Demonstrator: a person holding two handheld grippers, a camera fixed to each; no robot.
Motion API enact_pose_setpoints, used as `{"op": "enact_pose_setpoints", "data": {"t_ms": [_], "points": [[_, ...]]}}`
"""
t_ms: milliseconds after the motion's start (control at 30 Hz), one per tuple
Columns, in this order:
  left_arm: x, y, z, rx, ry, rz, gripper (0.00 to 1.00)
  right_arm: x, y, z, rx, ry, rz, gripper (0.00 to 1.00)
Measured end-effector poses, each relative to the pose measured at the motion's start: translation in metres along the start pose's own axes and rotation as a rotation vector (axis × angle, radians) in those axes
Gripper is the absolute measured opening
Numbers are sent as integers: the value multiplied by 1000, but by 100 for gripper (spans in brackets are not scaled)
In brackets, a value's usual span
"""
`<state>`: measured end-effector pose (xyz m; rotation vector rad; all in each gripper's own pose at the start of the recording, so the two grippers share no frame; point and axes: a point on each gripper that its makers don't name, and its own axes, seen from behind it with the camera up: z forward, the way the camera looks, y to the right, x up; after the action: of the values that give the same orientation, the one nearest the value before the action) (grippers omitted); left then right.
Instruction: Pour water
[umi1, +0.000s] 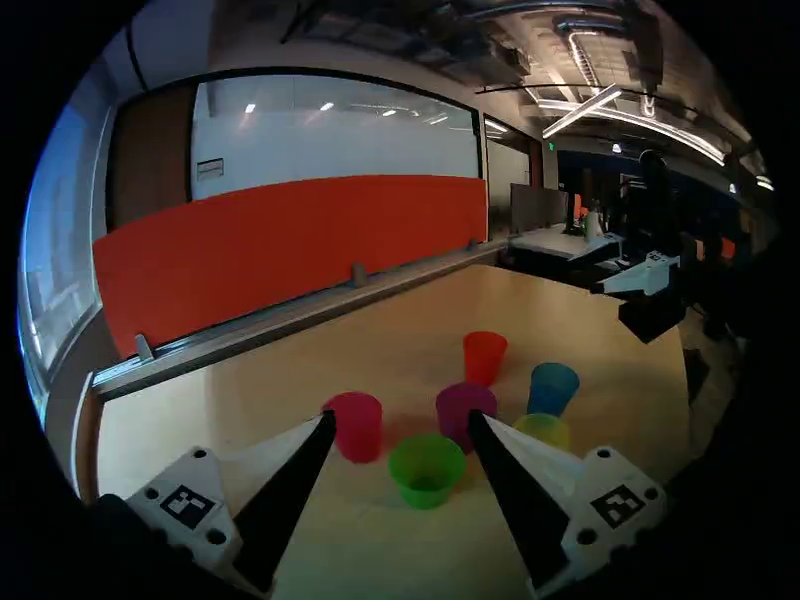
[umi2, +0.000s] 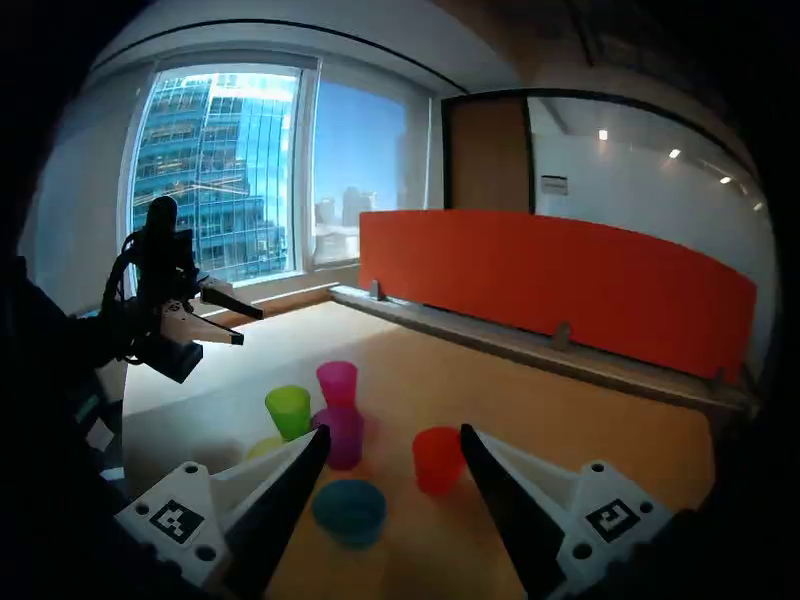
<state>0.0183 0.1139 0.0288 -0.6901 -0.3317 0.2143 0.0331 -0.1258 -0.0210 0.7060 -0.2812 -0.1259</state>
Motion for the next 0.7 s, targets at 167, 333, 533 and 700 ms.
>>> {"op": "enact_pose_setpoints", "data": {"t_ms": [167,333,533,700], "points": [[-22,6,5,-22,-46,1,98,-21,-3,4,9,-40,3,100],[-41,10,9,-41,-89,3,98,-41,-5,6,16,-76,8,100],[-56,17,13,-65,-118,-5,98,-63,-11,10,30,-117,18,100],[-68,22,17,-82,-144,-1,98,-79,-17,14,44,-145,24,100]]}}
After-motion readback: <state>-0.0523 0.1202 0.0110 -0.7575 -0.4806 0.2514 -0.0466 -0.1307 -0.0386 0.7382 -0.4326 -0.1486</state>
